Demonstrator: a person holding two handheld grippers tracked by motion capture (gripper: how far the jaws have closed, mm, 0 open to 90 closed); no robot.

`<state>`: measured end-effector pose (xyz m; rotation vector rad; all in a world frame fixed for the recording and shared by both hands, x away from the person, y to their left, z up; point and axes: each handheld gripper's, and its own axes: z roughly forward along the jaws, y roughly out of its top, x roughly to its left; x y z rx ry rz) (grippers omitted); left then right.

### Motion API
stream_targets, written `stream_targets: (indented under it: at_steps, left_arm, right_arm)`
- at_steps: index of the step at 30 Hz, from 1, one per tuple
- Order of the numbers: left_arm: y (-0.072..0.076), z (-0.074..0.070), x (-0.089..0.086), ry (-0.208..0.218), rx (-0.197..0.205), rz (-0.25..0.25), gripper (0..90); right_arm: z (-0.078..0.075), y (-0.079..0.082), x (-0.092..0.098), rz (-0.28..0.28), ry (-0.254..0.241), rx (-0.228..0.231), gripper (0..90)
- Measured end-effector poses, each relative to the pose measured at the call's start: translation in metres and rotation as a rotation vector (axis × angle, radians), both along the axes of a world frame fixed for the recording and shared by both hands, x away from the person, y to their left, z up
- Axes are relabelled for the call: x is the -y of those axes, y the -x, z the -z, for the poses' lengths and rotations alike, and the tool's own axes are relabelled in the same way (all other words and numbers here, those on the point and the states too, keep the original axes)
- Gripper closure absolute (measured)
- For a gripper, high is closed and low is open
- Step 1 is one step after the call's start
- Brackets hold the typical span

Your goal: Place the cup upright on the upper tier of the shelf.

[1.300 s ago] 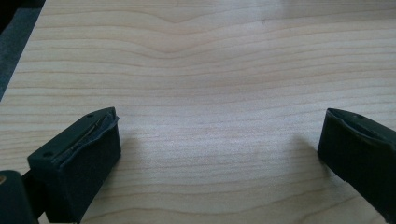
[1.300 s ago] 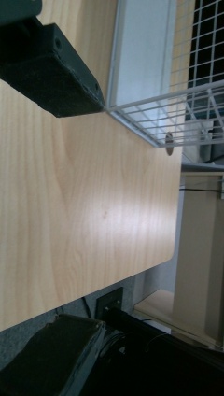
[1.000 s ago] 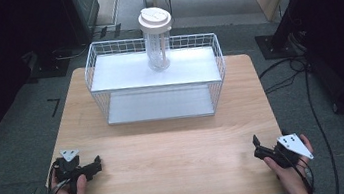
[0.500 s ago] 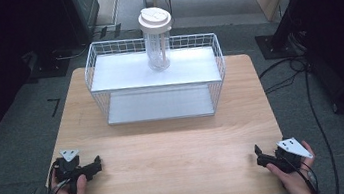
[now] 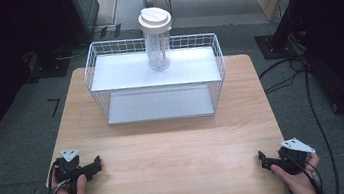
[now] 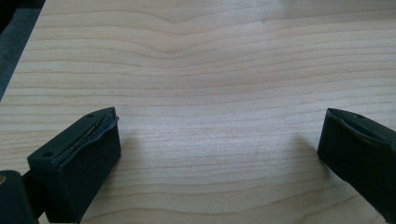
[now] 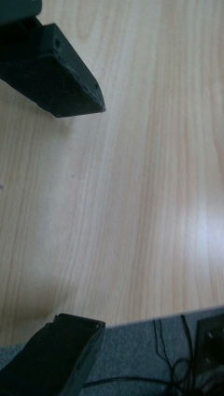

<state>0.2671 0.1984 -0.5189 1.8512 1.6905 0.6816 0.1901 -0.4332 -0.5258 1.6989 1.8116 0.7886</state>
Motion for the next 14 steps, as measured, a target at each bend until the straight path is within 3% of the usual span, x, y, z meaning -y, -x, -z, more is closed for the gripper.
stream_targets:
  at_steps: [2, 14]
  left_arm:
    - [-0.0006, 0.0001, 0.0011, 0.001, 0.001, 0.004, 0.0]
    - [-0.0011, 0.0002, 0.0038, 0.002, 0.001, 0.015, 0.0]
  right_arm:
    - [0.0008, -0.0023, -0.0008, -0.024, -0.009, -0.023, 0.0]
    - [0.0008, -0.0044, -0.0012, -0.028, -0.013, -0.026, 0.0]
